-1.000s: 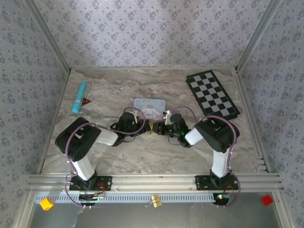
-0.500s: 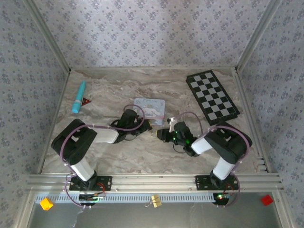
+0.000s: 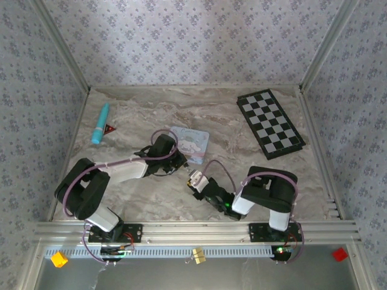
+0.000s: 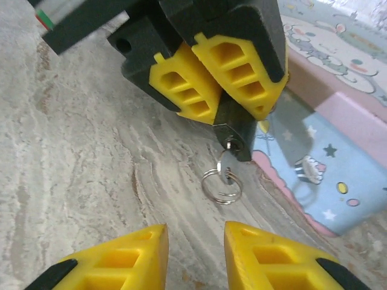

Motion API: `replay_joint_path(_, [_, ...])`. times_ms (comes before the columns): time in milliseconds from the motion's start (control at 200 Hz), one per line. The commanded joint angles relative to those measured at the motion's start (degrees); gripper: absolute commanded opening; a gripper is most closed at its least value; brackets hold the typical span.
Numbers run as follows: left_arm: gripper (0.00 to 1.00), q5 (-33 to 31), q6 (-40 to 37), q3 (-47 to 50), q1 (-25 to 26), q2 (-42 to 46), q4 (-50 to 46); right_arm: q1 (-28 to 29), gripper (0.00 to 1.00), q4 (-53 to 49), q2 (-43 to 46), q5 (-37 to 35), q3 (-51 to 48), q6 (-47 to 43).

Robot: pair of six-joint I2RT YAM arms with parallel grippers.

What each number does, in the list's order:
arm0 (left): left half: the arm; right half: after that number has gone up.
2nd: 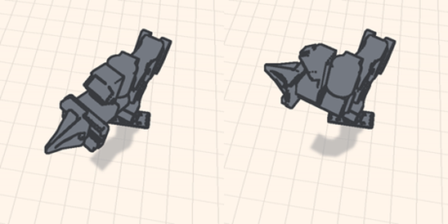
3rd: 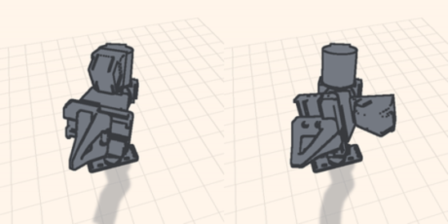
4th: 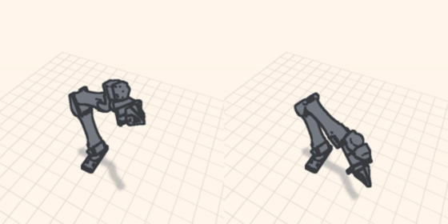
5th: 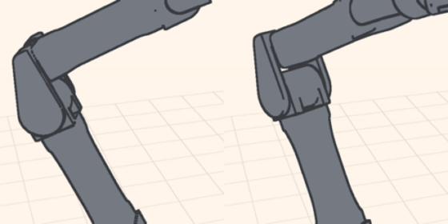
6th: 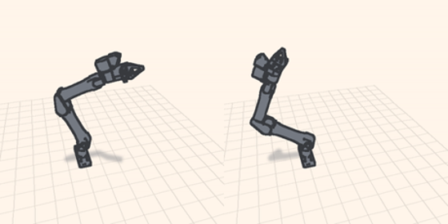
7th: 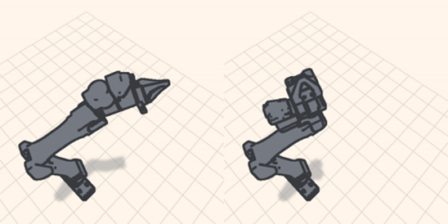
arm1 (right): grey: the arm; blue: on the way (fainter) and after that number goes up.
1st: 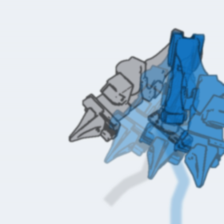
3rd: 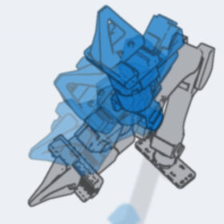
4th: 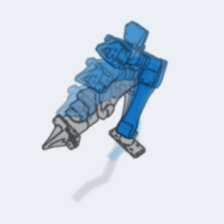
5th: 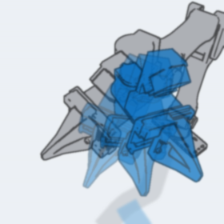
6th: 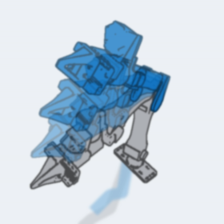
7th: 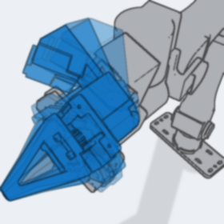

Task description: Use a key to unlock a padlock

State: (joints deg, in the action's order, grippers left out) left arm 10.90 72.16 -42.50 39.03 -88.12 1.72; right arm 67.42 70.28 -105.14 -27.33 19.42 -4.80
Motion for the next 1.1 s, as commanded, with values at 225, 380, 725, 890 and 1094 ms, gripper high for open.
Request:
replay_joint_path(225, [0.0, -0.4, 1.7, -0.8, 0.2, 3.1, -2.9, 1.7, 0.21, 8.3, -2.8, -3.7, 1.6, -6.0])
replay_joint_path(380, [0.0, -0.2, 1.7, -0.6, 0.3, 3.0, -2.7, 2.1, 0.22, 8.3, -3.5, -4.1, 2.6, -6.4])
replay_joint_path(725, [0.0, -0.5, 2.5, -0.3, 1.7, 3.7, -3.3, 1.9, 0.22, 7.2, -5.3, -9.0, 4.4, -6.7])
replay_joint_path(890, [0.0, -1.0, 2.9, -0.3, 1.9, 4.4, -3.3, 1.7, 0.21, 6.5, -6.7, -9.4, 4.8, -5.9])
replay_joint_path(1094, [0.0, -1.3, 2.4, -0.6, 2.0, 4.9, -4.2, 1.5, 0.22, 7.5, -7.7, -10.7, 4.9, -5.9])
